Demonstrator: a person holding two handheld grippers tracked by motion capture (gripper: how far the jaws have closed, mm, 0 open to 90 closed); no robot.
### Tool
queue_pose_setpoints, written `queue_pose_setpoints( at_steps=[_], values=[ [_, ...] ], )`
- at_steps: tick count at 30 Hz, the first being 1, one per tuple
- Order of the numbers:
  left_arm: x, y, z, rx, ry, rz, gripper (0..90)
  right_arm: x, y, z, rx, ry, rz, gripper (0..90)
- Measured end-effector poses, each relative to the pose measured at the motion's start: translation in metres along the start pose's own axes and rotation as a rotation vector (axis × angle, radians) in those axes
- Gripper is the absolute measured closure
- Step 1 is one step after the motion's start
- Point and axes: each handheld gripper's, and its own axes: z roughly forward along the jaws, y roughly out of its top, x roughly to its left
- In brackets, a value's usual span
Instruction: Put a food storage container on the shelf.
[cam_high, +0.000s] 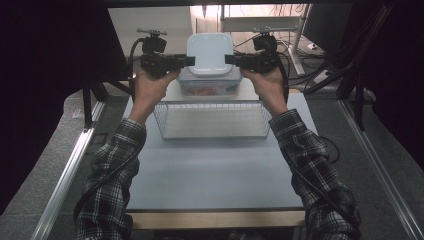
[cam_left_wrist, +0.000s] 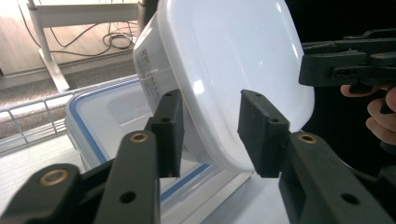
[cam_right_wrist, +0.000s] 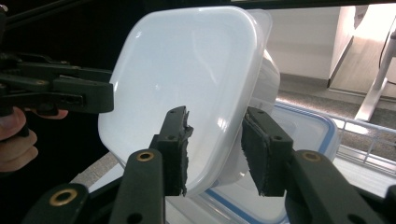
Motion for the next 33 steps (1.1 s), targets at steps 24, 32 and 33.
queue_pose_setpoints(
  at_steps=[24,32,33],
  values=[
    [0.013,0.022,0.020,-0.010,0.105,0.023,46.7,-0.006,0.014,0.021,-0.015,-0.094,0.006,57.7],
    [0.004,0.021,0.017,0.005,0.094,0.082,35.7,-0.006,0.014,0.018,-0.013,-0.074,-0.010,49.4],
    [0.003,0.020,0.016,0.003,0.084,0.085,33.9,-0.006,0.013,0.017,-0.014,-0.064,-0.008,47.2]
  ],
)
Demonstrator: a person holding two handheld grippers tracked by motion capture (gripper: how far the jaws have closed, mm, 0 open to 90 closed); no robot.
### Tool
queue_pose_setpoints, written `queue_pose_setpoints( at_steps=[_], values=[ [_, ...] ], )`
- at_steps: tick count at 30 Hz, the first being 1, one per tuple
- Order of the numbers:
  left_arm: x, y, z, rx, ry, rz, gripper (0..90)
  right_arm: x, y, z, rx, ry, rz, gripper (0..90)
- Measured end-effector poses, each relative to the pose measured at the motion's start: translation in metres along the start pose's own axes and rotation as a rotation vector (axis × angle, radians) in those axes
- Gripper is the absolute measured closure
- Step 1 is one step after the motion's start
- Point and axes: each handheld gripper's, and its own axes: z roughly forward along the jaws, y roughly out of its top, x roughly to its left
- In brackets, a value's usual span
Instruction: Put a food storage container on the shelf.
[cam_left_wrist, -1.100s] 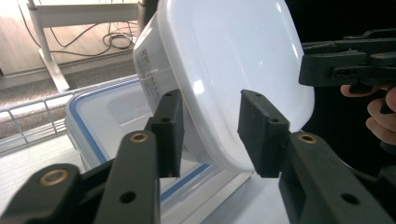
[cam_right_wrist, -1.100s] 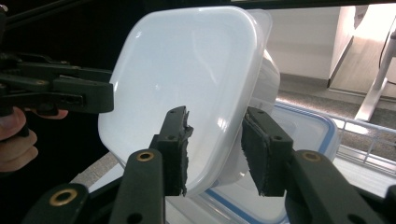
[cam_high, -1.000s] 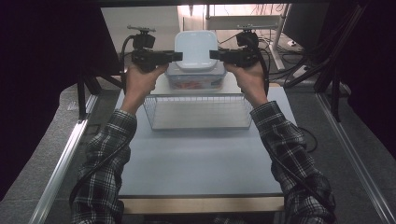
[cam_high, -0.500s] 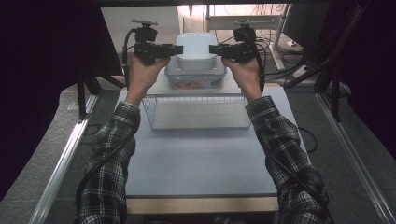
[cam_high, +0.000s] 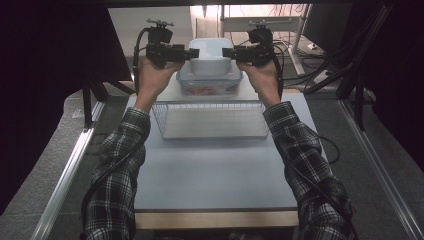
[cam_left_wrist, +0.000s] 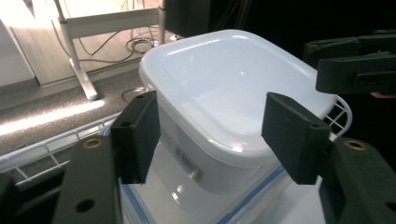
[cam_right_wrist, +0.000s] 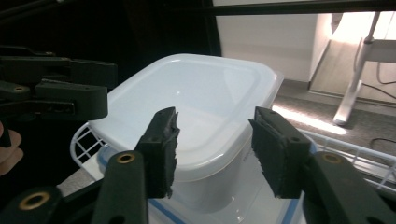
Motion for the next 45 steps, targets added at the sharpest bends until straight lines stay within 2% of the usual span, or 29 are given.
queue_pose_setpoints(
  at_steps=[6,9,11,13,20,26,34,45],
  values=[
    [-0.004,-0.006,-0.009,0.004,-0.040,0.029,22.5,-0.002,-0.003,-0.007,0.024,0.070,-0.007,30.6],
    [-0.006,-0.010,-0.013,0.010,-0.062,0.032,16.5,-0.001,-0.005,-0.010,0.036,0.084,-0.033,24.1],
    [-0.009,-0.013,-0.014,0.036,-0.073,0.050,12.3,0.001,-0.007,-0.013,0.035,0.092,-0.056,21.2],
    [-0.011,-0.018,-0.015,0.053,-0.062,0.067,10.6,0.002,-0.010,-0.015,0.038,0.089,-0.074,19.6],
    [-0.015,-0.038,-0.018,0.084,-0.083,0.084,6.5,0.003,-0.026,-0.019,0.062,0.088,-0.125,14.9],
    [-0.019,-0.054,-0.019,0.107,-0.083,0.108,4.8,0.002,-0.040,-0.025,0.067,0.110,-0.131,12.2],
    [-0.029,-0.073,-0.023,0.122,-0.063,0.181,2.9,0.005,-0.056,-0.033,0.080,0.141,-0.155,9.7],
    [-0.034,-0.101,-0.025,0.127,-0.081,0.193,1.8,0.009,-0.077,-0.041,0.098,0.152,-0.187,7.8]
  ],
)
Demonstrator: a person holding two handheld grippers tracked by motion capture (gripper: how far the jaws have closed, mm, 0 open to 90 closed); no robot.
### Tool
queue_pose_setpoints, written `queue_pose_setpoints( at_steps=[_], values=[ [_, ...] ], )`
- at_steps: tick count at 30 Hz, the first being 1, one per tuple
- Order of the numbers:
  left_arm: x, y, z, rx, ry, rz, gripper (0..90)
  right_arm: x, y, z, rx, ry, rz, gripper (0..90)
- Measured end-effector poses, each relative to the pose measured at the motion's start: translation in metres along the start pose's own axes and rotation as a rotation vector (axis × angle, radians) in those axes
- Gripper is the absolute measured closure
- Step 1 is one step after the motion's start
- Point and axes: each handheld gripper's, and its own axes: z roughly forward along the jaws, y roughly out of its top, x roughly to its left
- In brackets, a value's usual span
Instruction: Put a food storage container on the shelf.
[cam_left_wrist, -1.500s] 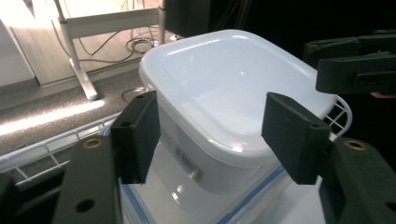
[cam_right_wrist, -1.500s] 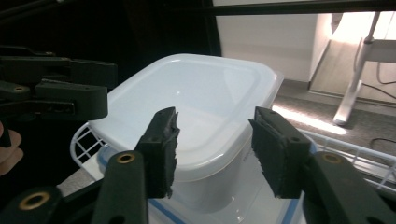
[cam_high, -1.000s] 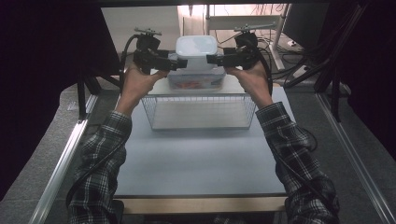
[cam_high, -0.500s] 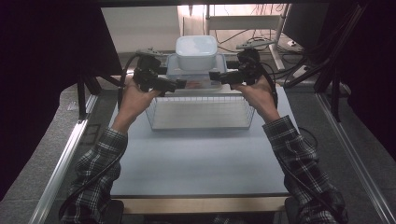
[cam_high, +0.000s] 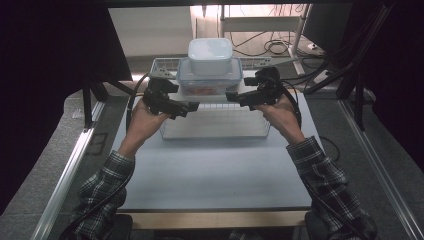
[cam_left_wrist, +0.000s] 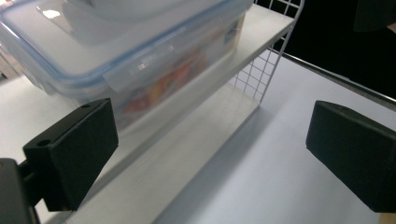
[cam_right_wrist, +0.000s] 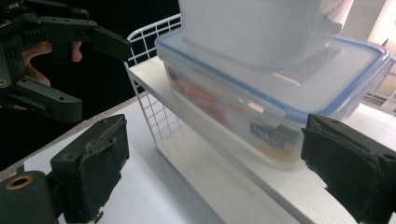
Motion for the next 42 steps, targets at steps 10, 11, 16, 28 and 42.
queue_pose_setpoints(
  at_steps=[10,11,16,28,42],
  values=[
    [-0.011,-0.026,0.000,-0.010,-0.009,0.023,1.2,0.013,-0.022,-0.003,0.015,0.023,-0.022,6.7],
    [-0.013,-0.029,0.000,-0.012,-0.011,0.025,1.2,0.014,-0.025,-0.003,0.016,0.028,-0.026,6.5],
    [-0.021,-0.046,0.004,-0.011,-0.009,0.042,0.5,0.019,-0.045,-0.002,0.044,0.037,-0.036,5.7],
    [-0.037,-0.097,0.016,-0.002,-0.021,0.040,0.0,0.021,-0.104,-0.003,0.102,0.023,-0.018,1.5],
    [-0.055,-0.178,0.032,0.011,-0.031,0.002,0.0,0.027,-0.178,-0.002,0.144,-0.012,0.004,0.6]
  ],
)
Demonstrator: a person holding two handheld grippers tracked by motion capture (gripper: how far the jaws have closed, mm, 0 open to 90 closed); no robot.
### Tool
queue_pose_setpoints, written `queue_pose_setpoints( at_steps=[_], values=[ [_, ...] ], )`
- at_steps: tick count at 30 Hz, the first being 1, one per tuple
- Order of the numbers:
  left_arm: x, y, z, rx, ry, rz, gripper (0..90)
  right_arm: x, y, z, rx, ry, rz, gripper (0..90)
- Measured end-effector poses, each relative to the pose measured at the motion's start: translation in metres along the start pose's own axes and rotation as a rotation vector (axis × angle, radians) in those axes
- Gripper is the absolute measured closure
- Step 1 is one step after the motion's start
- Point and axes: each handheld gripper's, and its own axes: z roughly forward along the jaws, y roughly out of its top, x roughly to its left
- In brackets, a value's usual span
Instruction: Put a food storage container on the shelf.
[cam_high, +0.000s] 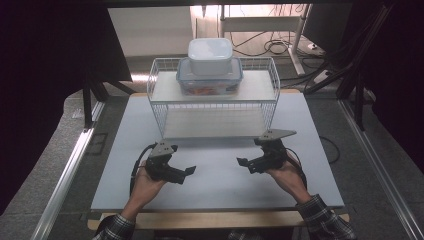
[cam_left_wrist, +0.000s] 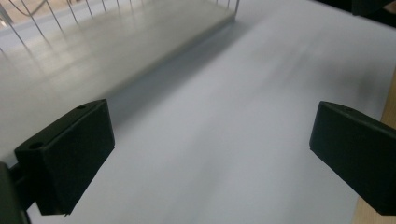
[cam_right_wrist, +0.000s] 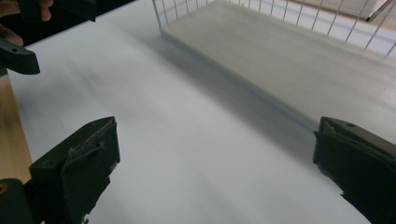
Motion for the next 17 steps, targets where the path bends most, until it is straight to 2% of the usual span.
queue_pose_setpoints(
  at_steps=[2,5,7,12,17],
  values=[
    [-0.002,-0.007,0.004,0.014,0.003,0.002,0.0,0.001,-0.011,0.002,0.007,-0.009,-0.005,0.6],
    [-0.005,-0.018,0.012,0.054,0.026,0.031,0.0,0.002,-0.028,0.006,0.025,-0.008,-0.010,0.6],
    [-0.006,-0.025,0.017,0.072,0.026,0.039,0.0,0.002,-0.039,0.010,0.047,-0.010,-0.010,0.5],
    [-0.008,-0.037,0.028,0.149,0.037,0.075,0.0,0.001,-0.053,0.021,0.109,0.001,0.000,0.6],
    [-0.002,-0.039,0.029,0.134,0.017,0.032,0.0,0.001,-0.054,0.023,0.119,-0.001,0.000,0.5]
  ],
)
